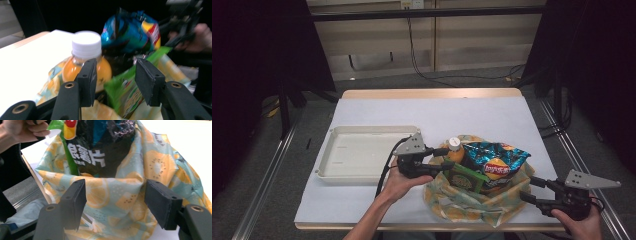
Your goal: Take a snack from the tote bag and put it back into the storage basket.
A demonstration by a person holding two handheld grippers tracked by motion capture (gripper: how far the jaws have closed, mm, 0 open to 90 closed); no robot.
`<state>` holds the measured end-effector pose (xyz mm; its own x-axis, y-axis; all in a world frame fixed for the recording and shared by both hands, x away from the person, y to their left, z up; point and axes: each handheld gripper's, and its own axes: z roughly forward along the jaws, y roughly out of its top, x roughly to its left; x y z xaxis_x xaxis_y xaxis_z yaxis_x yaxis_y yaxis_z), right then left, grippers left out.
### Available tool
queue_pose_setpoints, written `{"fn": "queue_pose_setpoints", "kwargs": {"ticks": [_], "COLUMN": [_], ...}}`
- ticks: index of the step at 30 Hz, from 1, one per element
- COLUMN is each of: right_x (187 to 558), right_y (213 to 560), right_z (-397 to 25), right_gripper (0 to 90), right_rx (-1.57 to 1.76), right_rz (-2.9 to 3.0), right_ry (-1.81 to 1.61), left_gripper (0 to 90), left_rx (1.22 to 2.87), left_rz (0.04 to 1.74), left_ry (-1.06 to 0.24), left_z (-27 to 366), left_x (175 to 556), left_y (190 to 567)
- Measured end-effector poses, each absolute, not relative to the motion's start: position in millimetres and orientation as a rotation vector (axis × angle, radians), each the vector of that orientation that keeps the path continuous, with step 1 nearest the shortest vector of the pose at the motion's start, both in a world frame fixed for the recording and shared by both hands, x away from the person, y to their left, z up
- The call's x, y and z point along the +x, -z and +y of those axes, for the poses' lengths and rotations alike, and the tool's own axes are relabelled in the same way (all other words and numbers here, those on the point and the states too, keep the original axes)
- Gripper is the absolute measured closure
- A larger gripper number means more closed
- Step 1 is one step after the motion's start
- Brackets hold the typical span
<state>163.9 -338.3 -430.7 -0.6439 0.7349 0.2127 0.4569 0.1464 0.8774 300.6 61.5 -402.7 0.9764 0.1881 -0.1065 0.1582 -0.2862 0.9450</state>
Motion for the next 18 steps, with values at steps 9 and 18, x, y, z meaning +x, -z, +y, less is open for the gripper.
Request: {"fn": "queue_pose_setpoints", "kwargs": {"ticks": [9,18], "right_x": [167,166], "right_y": [432,432], "right_z": [-338,-337], "right_gripper": [33.1,32.4], "right_rx": [1.171,1.173], "right_rz": [2.161,2.167], "right_ry": [-1.507,-1.511], "left_gripper": [51.6,52.2], "left_rx": [1.893,1.94], "left_rz": [0.17,0.11], "left_ry": [0.002,0.034], "left_z": [56,49], "left_x": [300,294], "left_y": [405,409]}}
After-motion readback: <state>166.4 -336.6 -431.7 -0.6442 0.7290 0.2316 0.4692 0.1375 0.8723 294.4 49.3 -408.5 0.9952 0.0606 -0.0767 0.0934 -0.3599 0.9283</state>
